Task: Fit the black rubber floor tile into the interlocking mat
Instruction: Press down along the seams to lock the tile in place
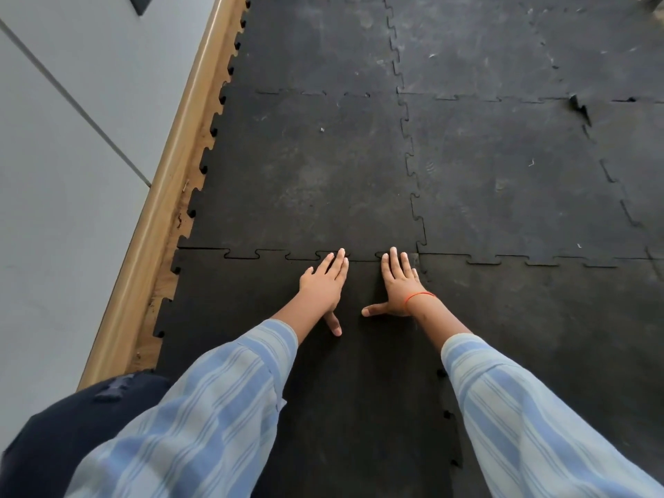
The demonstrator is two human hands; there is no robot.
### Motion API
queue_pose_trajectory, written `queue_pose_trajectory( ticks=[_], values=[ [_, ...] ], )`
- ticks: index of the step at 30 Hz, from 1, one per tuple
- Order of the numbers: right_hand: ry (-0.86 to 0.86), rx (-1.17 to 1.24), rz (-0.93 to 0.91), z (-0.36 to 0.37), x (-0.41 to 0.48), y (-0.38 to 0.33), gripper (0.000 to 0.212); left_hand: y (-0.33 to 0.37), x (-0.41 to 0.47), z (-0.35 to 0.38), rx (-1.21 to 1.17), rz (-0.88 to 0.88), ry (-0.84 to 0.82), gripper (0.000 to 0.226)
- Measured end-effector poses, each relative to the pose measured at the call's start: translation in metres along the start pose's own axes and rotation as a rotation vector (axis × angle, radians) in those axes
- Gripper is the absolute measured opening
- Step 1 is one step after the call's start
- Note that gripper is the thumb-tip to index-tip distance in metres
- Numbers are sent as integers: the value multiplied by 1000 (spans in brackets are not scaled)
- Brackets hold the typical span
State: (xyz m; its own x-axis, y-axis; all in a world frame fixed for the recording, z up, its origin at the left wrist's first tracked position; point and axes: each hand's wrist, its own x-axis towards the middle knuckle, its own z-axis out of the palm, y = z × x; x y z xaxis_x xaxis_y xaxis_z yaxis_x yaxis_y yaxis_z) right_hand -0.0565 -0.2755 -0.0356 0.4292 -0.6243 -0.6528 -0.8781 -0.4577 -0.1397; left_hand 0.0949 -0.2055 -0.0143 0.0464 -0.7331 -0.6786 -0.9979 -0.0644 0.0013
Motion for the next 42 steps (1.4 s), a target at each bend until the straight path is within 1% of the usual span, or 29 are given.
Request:
queue_pose_trajectory(
  ticks=[3, 6, 9, 11, 14, 21, 23, 25, 27, 30, 32, 34, 36, 39, 42],
  values=[
    [49, 49, 14, 1, -7, 2, 135, -4, -2, 3, -8, 22, 21, 143],
    [152, 120, 150, 18, -25, 7, 135, -6, -3, 3, -45, 40, 15, 143],
    [311, 135, 259, 57, -54, 10, 118, -7, -6, 9, -57, 62, 22, 137],
    [362, 154, 302, 70, -62, 10, 107, -7, -7, 19, -46, 78, 27, 129],
    [322, 164, 312, 66, -60, 10, 102, -7, -6, 25, -57, 94, 26, 124],
    [216, 144, 287, 59, -53, 18, 103, -8, -5, 22, -72, 112, -9, 125],
    [231, 165, 260, 59, -52, 25, 99, -7, -7, 19, -92, 114, -16, 126],
    [293, 148, 229, 67, -56, 30, 92, -3, -8, 20, -113, 106, -18, 129],
    [390, 104, 228, 84, -65, 30, 88, 4, -8, 28, -141, 96, 21, 123],
    [489, 108, 283, 110, -85, 26, 80, 21, -10, 50, -143, 134, 177, 98],
    [510, 149, 309, 118, -92, 24, 76, 34, -10, 68, -151, 156, 277, 83],
    [513, 182, 307, 119, -91, 25, 73, 41, -9, 82, -162, 151, 368, 75],
    [490, 195, 283, 117, -88, 28, 72, 42, -6, 88, -169, 141, 411, 72],
    [412, 198, 255, 110, -78, 42, 70, 42, -3, 90, -194, 140, 411, 71],
    [390, 174, 244, 94, -61, 58, 67, 42, 0, 89, -206, 144, 406, 71]
  ],
)
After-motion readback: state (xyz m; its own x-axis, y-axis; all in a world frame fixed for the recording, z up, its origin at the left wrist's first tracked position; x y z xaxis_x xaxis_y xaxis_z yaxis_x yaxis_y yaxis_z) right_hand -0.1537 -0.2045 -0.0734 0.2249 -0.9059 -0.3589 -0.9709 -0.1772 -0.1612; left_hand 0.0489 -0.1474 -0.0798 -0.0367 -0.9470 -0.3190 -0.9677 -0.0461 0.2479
